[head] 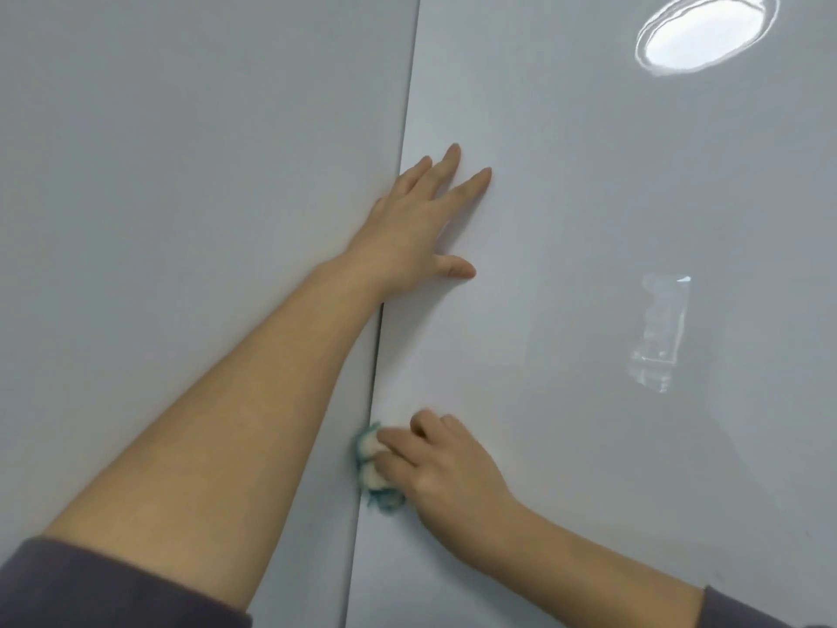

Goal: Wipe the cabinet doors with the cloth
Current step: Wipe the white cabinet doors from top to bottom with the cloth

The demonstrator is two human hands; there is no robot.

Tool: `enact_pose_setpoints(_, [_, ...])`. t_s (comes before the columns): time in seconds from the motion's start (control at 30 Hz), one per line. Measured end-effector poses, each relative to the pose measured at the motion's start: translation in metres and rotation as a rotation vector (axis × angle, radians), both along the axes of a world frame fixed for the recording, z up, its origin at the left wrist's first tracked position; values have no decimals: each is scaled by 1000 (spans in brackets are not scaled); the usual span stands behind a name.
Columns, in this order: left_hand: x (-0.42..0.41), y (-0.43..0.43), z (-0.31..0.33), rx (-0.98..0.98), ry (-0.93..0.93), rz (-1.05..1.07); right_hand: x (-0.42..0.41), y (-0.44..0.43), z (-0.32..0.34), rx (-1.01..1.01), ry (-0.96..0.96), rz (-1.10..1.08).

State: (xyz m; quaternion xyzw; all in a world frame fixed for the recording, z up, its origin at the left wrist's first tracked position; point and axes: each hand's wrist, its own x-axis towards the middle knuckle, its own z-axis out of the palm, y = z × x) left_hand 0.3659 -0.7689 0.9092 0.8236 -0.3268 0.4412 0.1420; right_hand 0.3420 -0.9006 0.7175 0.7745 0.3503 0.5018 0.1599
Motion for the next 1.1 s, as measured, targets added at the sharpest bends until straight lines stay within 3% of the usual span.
enact_pose_setpoints(0.07, [-1, -1, -1, -3, -2, 4, -10, -13, 15, -39, 7, -23])
enact_pose_setpoints(0.17, [-2, -2, -2, -4, -4, 9, -18, -31, 62, 201, -92, 10])
enact_pose_setpoints(0.23, [-4, -4, -5, -3, 8, 11, -26, -41, 50, 275, -92, 1])
enact_pose_setpoints(0.33, [-7, -6, -13, -18, 24, 8, -40, -57, -1, 91, -59, -20])
enact_pose_setpoints(0.4, [-8, -8, -21, -36, 27, 2, -50, -73, 13, 24, -60, -42])
enact_pose_setpoints(0.5, [-7, -14, -37, -75, 19, -3, -59, -94, 60, 228, -155, -44])
enact_pose_setpoints(0.57, [-7, -18, -48, -104, 21, -5, -67, -103, 50, 316, -180, -43])
enact_pose_setpoints(0.67, [-10, -22, -63, -144, 51, -1, -79, -113, -3, 144, -119, -81])
enact_pose_setpoints(0.73, [-12, -25, -71, -164, 54, 21, -88, -129, 4, 45, -99, -115])
enact_pose_setpoints(0.87, [-13, -33, -87, -213, 66, 46, -101, -157, 57, 298, -211, -167])
enact_pose_setpoints(0.93, [-13, -35, -95, -247, 82, 30, -106, -162, 37, 365, -223, -173])
enact_pose_setpoints(1.03, [-11, -37, -101, -273, 82, 5, -116, -170, -16, 256, -173, -177])
enact_pose_setpoints(1.1, [-11, -37, -101, -283, 84, -6, -125, -181, -9, 169, -153, -212])
